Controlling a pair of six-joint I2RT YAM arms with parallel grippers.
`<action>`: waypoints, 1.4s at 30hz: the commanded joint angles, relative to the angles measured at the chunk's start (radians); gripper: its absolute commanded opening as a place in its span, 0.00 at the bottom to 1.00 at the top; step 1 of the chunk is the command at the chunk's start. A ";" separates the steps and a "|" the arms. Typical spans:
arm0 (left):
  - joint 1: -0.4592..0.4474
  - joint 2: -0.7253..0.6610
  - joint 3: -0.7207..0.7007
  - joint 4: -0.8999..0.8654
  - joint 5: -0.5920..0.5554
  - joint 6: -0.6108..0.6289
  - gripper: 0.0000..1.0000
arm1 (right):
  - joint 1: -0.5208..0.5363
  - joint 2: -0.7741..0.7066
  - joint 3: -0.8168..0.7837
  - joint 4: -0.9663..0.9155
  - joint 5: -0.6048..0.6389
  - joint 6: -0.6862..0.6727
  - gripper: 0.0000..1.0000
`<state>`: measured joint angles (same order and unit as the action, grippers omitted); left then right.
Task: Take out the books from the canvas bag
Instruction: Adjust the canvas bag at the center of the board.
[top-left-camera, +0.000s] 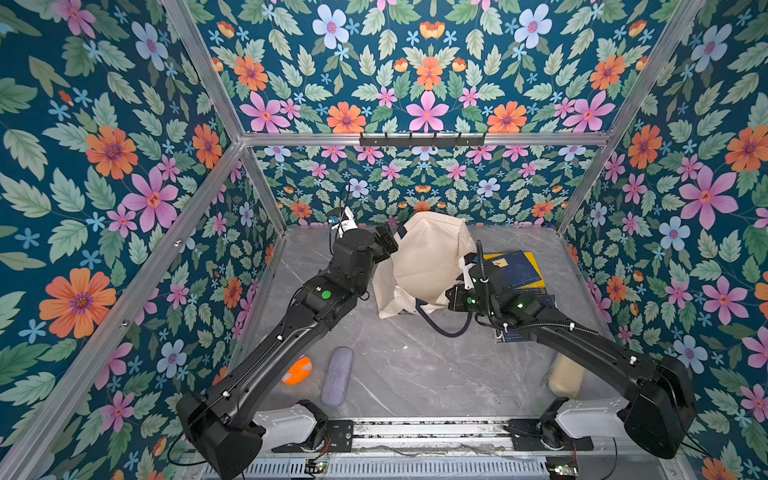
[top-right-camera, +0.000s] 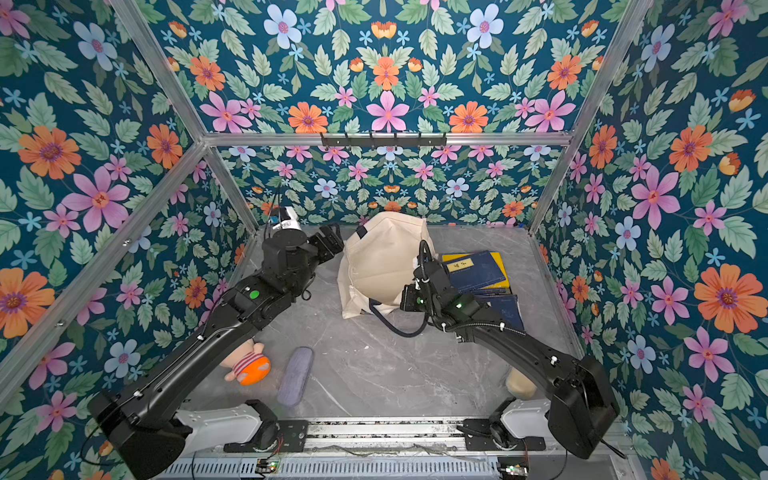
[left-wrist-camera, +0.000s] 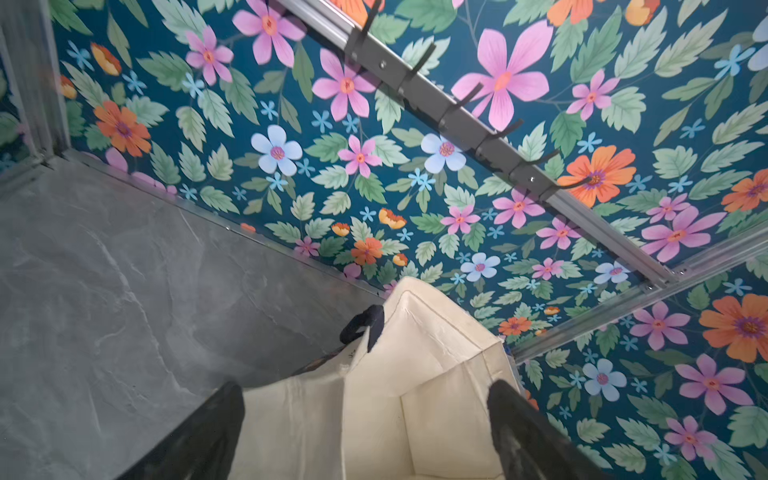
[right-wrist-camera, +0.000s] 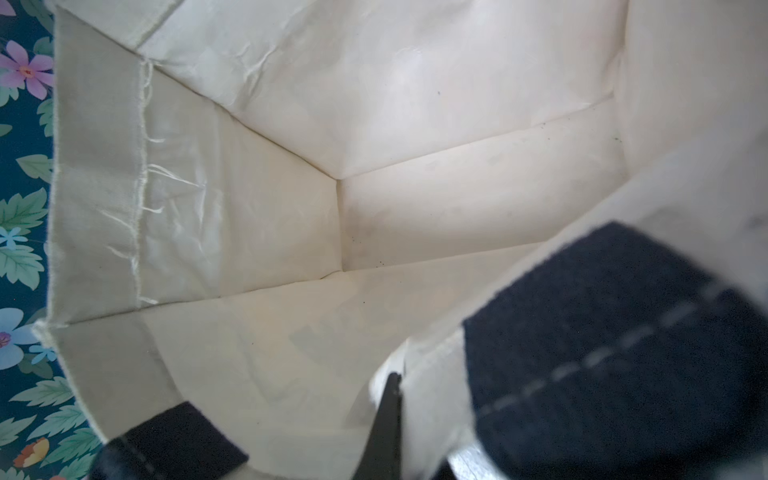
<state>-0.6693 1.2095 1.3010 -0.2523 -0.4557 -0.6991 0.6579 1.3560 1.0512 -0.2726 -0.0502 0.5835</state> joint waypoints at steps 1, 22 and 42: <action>0.001 -0.034 -0.018 -0.039 -0.091 0.048 0.98 | -0.028 0.048 0.042 -0.041 -0.098 -0.035 0.00; 0.002 -0.113 -0.130 -0.057 -0.180 0.112 1.00 | -0.034 -0.013 0.244 -0.234 -0.045 -0.104 0.99; 0.255 -0.121 -0.382 0.150 -0.160 0.257 1.00 | -0.467 -0.504 -0.149 -0.050 0.182 -0.164 0.99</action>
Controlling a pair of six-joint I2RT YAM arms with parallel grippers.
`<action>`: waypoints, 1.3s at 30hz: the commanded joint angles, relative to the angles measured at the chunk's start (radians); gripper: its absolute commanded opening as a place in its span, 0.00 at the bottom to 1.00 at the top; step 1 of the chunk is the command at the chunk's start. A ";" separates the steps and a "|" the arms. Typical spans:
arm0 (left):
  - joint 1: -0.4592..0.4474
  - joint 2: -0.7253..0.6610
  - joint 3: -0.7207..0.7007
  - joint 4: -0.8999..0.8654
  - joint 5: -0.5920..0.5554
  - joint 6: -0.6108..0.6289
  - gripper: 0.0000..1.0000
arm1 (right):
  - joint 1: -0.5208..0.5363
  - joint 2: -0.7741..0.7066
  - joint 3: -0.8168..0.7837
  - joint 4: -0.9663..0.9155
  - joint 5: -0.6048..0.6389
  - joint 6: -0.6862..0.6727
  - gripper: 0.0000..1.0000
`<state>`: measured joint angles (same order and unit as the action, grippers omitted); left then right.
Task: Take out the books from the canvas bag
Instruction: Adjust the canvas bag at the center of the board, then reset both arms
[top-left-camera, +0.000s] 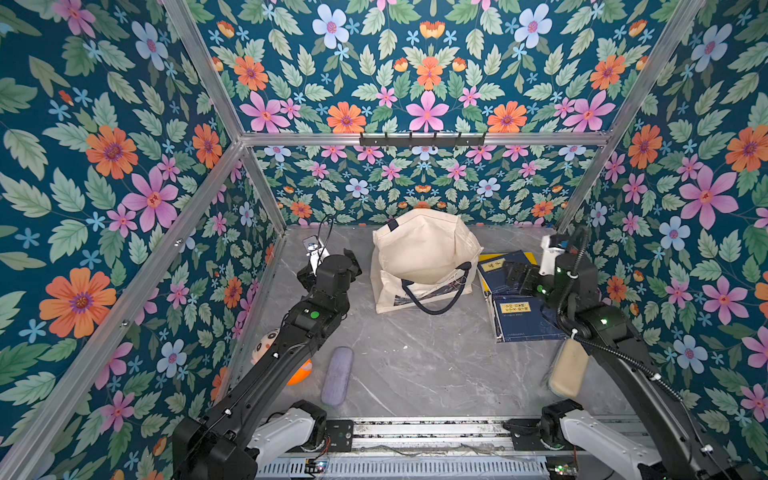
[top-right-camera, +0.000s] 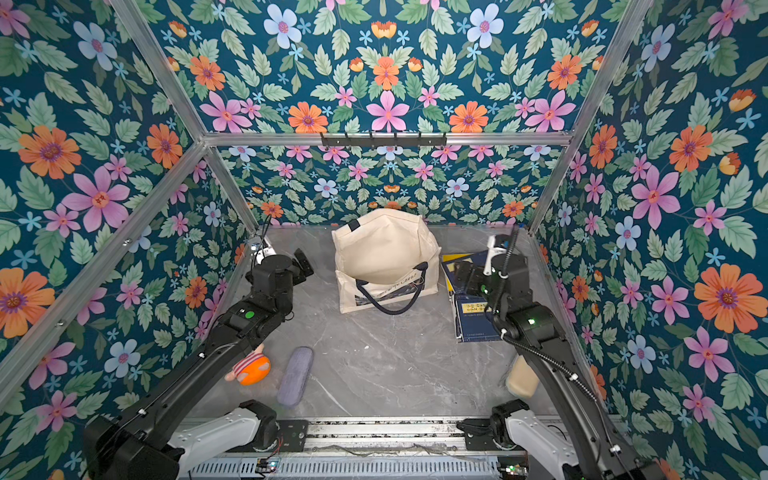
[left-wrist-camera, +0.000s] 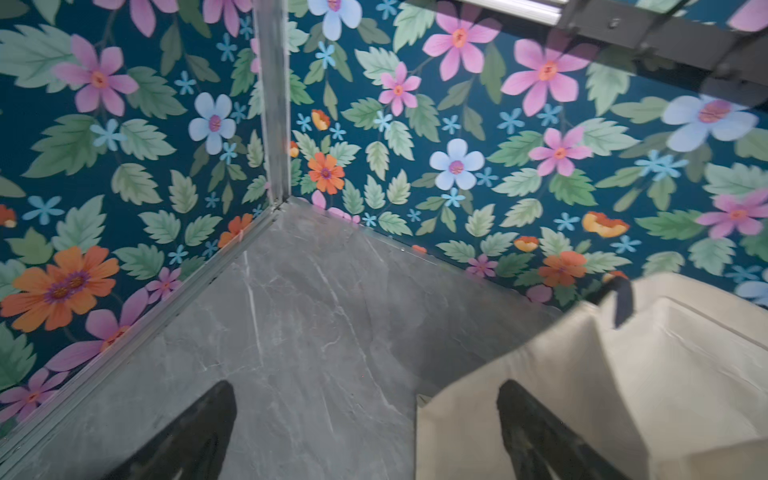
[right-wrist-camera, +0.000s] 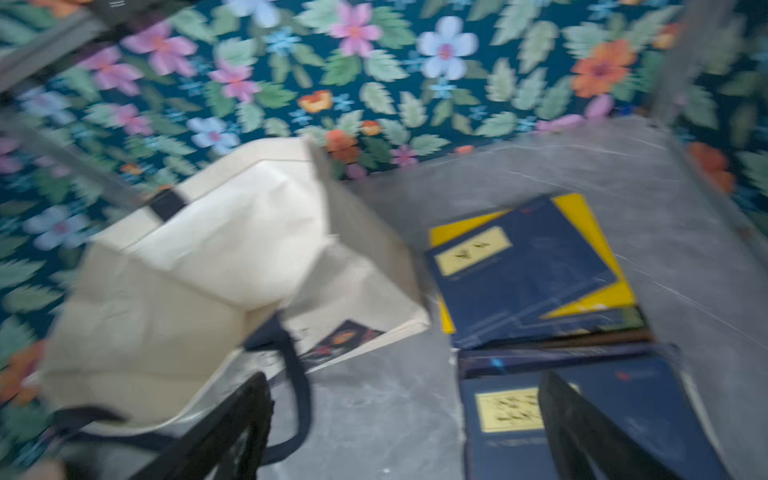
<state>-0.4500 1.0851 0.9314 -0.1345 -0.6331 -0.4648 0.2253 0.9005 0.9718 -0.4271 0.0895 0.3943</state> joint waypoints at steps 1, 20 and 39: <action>0.054 0.007 -0.027 0.032 0.013 0.026 1.00 | -0.035 -0.079 -0.121 0.148 0.070 0.003 0.99; 0.157 0.072 -0.500 0.637 0.066 0.387 1.00 | -0.102 0.115 -0.518 0.698 0.133 -0.298 0.99; 0.369 0.309 -0.658 1.137 0.339 0.374 1.00 | -0.135 0.607 -0.788 1.689 0.155 -0.425 0.99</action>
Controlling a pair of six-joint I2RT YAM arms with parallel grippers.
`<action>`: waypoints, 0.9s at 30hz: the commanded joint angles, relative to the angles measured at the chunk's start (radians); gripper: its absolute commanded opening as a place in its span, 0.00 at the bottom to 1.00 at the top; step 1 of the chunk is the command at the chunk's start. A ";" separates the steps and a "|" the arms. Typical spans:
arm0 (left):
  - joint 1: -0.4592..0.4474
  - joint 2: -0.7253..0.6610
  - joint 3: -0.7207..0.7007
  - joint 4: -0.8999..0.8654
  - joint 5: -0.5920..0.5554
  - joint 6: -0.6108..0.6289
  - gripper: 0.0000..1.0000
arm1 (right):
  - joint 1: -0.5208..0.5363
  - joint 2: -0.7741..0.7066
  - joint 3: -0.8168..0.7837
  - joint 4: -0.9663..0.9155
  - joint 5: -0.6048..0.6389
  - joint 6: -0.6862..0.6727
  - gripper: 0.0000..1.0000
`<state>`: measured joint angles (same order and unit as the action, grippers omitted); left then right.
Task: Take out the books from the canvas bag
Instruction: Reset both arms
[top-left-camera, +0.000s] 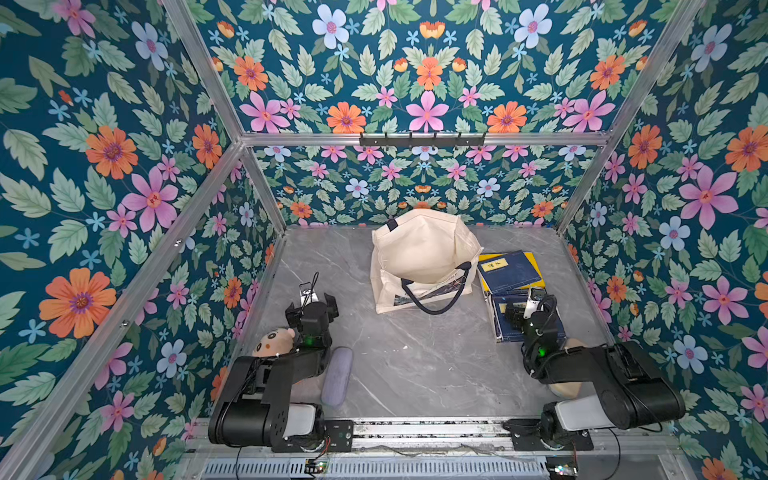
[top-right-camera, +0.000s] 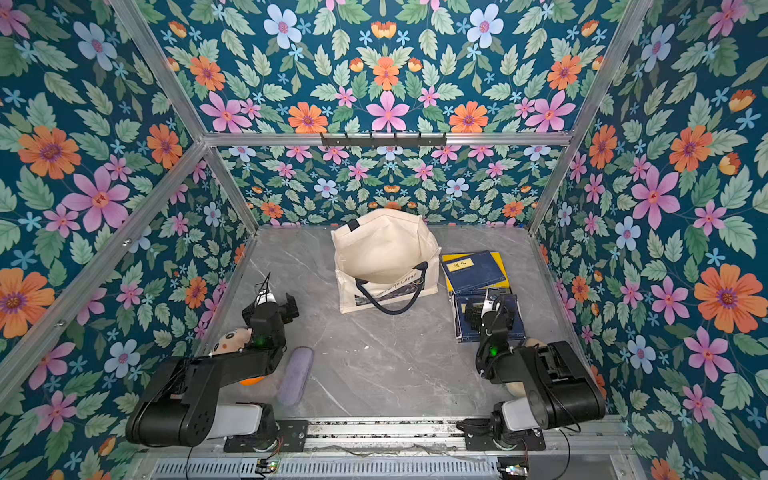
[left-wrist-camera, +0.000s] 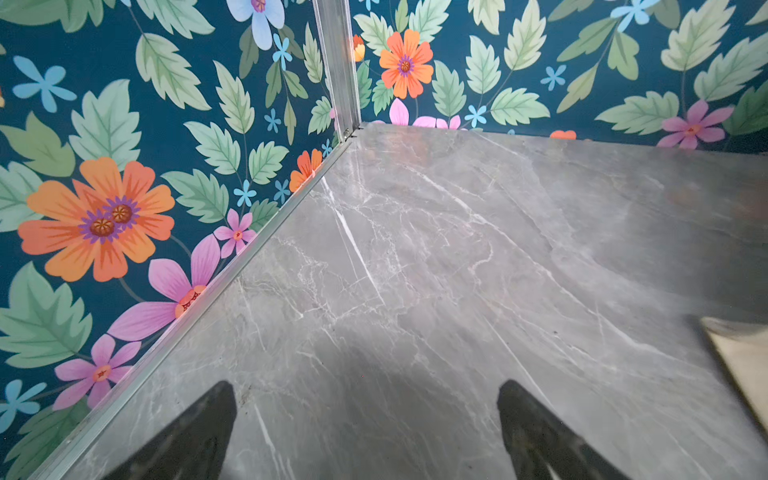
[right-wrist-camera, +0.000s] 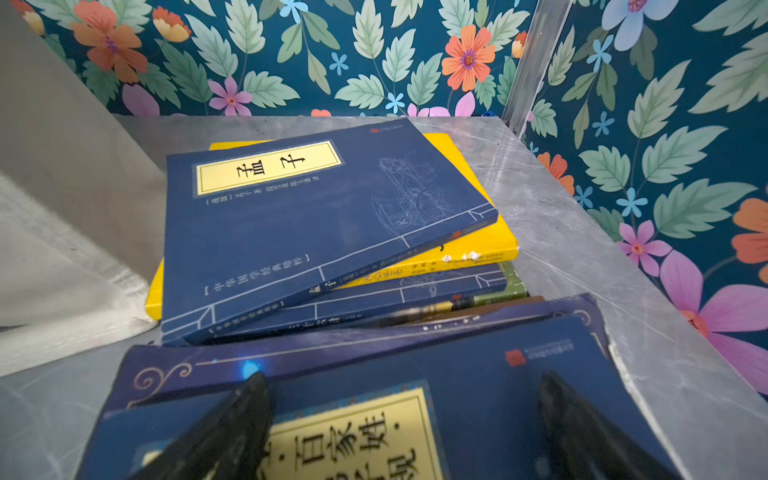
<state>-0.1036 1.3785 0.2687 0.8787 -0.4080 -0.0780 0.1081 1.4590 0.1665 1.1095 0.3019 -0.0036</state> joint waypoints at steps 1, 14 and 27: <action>0.036 0.026 0.008 0.138 0.132 -0.006 1.00 | -0.018 0.054 0.021 0.151 -0.035 -0.023 0.99; 0.074 0.235 0.026 0.348 0.261 0.064 1.00 | -0.051 0.007 0.094 -0.064 -0.058 0.037 0.99; 0.074 0.224 0.021 0.335 0.262 0.064 1.00 | -0.051 0.007 0.097 -0.070 -0.061 0.037 0.99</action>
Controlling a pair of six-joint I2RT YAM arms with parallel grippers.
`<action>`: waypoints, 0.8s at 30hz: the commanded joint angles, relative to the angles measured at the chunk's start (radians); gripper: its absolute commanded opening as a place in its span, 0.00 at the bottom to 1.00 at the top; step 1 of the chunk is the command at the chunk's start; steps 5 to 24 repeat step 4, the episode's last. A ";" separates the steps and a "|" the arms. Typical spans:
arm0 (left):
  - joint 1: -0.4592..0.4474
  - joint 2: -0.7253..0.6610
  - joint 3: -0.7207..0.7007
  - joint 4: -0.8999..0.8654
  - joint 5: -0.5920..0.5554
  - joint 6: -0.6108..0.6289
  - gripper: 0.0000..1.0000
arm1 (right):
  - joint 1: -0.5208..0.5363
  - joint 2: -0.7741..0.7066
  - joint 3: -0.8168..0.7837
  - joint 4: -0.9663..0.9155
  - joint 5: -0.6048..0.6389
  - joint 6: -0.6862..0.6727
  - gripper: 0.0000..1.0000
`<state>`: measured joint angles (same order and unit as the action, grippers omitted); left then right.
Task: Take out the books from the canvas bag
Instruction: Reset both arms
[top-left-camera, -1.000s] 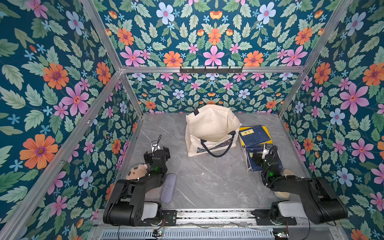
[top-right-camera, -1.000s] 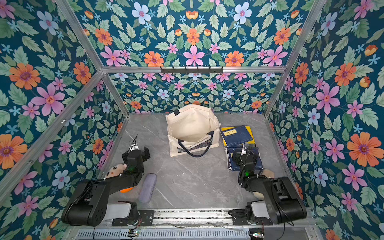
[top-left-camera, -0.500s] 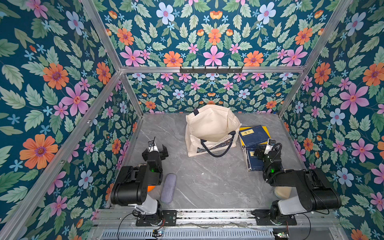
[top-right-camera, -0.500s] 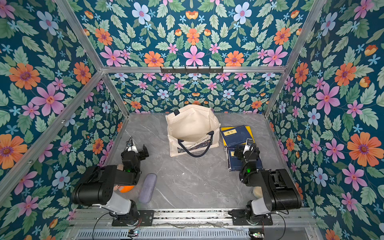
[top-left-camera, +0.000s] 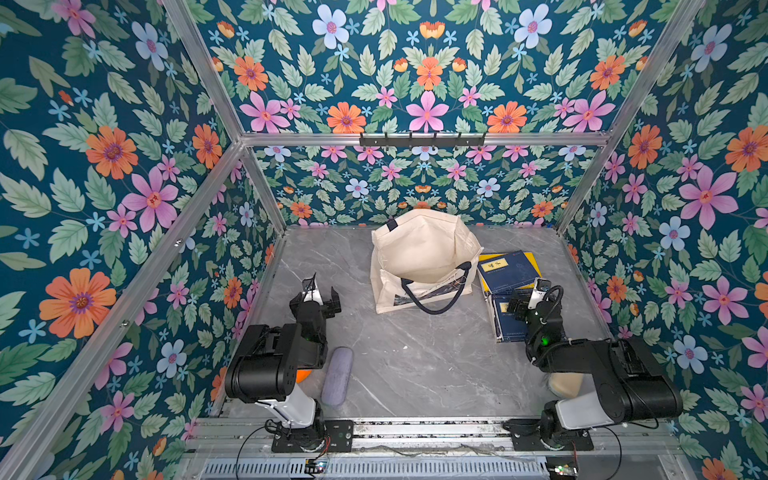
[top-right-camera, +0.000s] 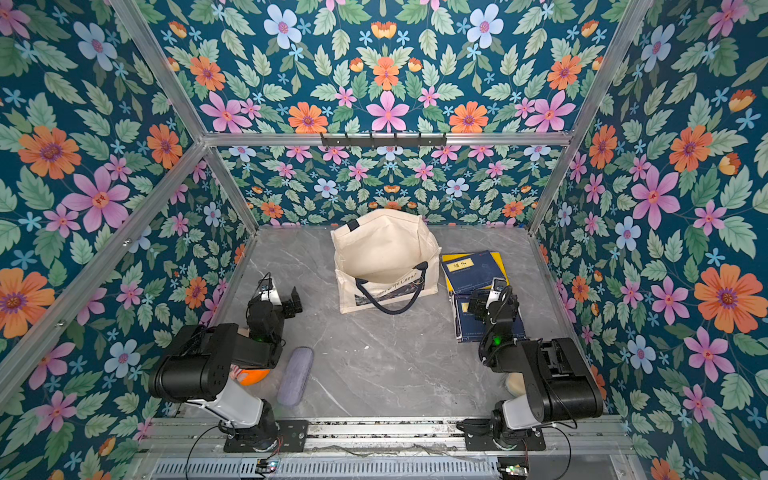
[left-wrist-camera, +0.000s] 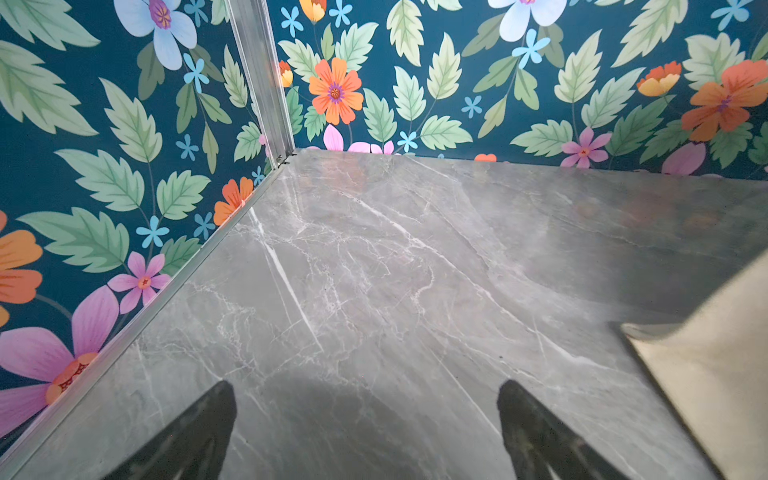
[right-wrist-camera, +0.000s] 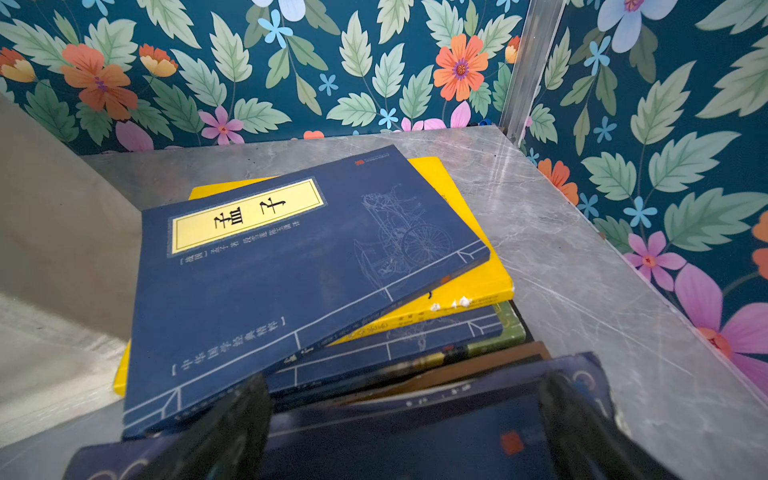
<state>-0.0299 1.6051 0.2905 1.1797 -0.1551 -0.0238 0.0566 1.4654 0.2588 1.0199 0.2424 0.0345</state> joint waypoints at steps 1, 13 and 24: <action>0.000 -0.003 -0.001 0.034 0.008 0.010 1.00 | -0.001 0.000 0.008 0.012 -0.003 0.001 0.99; 0.001 -0.003 -0.001 0.034 0.009 0.010 1.00 | -0.021 -0.006 0.023 -0.040 -0.033 0.017 0.99; 0.001 -0.003 -0.001 0.034 0.009 0.010 1.00 | -0.021 -0.006 0.023 -0.040 -0.033 0.017 0.99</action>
